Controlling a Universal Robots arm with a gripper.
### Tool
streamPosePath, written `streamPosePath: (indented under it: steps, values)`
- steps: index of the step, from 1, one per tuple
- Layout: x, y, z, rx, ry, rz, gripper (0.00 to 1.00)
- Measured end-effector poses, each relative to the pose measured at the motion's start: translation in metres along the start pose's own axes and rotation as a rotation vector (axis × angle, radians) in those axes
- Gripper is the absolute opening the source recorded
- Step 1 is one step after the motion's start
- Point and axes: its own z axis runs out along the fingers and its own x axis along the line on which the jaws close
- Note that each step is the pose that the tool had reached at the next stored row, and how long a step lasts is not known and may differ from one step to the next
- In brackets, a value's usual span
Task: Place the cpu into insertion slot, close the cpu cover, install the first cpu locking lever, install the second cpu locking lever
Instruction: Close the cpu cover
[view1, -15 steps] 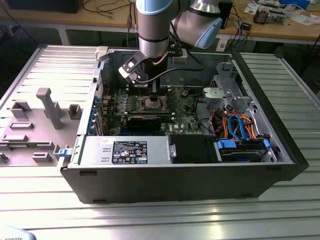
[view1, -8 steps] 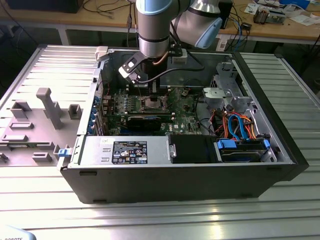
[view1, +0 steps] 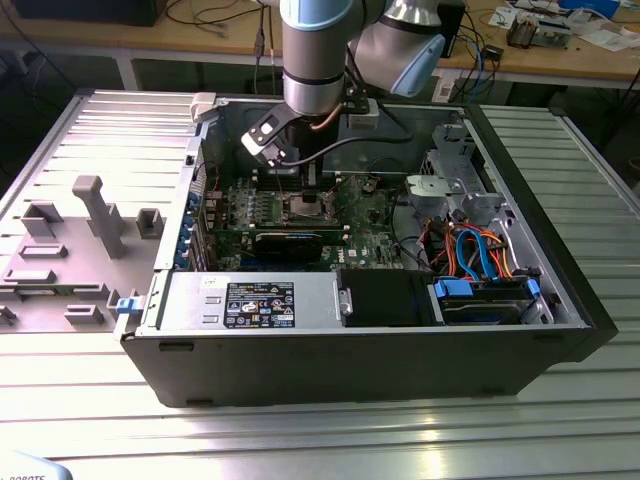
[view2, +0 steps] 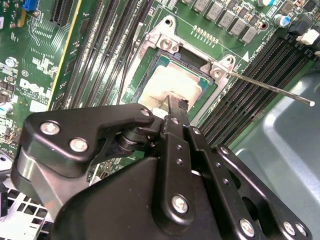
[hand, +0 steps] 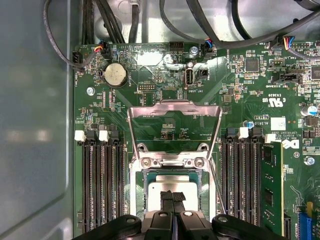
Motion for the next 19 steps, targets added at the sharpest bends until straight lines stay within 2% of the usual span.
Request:
streamPosePath:
  steps: [9,19]
  values:
    - [0.0001,0.0005,-0.0006,-0.0001,0.0001,0.000,0.11]
    - [0.0002,0.0007,-0.0088,-0.0001,0.0000,0.000,0.11]
